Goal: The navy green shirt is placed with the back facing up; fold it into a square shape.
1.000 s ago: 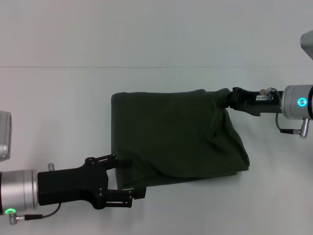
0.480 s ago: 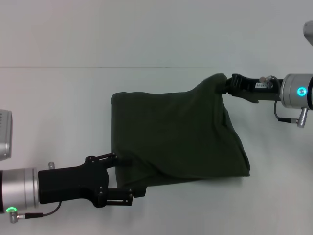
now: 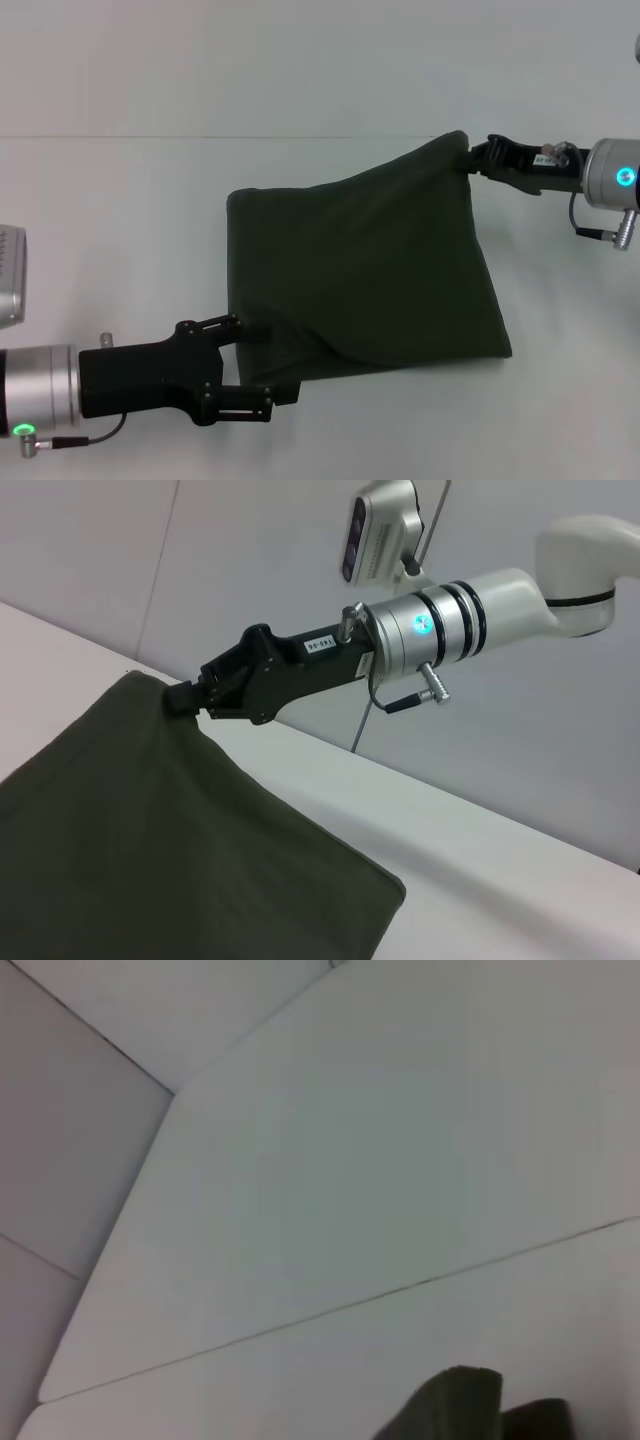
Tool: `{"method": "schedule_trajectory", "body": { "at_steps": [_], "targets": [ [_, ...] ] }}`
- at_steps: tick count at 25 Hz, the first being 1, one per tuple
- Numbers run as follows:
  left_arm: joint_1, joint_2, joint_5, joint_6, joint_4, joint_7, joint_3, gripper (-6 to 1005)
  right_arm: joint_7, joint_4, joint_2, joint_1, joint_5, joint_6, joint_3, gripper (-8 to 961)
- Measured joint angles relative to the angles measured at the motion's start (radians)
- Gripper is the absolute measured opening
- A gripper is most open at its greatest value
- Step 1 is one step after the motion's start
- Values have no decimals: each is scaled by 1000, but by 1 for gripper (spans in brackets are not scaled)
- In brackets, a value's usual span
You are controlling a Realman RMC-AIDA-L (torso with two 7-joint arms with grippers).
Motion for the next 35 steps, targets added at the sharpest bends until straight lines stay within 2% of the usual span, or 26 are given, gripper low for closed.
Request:
{"method": "schedule_trajectory", "body": {
  "at_steps": [5,12,23,26,31,35],
  "targets": [
    [0,0,0,1,-2,-1,-3,919,0,15,2,-24,-1,36,0,25],
    [-1,-3,0,1,-2,-1,0,919,0,18,22,-42,7,103,5,27],
    [2,-5,-6,-1,-7,-22,-8,920,-143,16,34,-76,113,95,12,122],
    [2,0,-8,-27,2,-111,-13,920,-225,6,23,-103,161,21,12,335],
    [8,15,-10,-52,7,-150,-27,920,-445,-31,-7,-164,210,-228,20,585],
    [14,24,-9,-43,10,-135,-65,920,-671,-97,-5,-247,239,-450,24,727]
  ]
}}
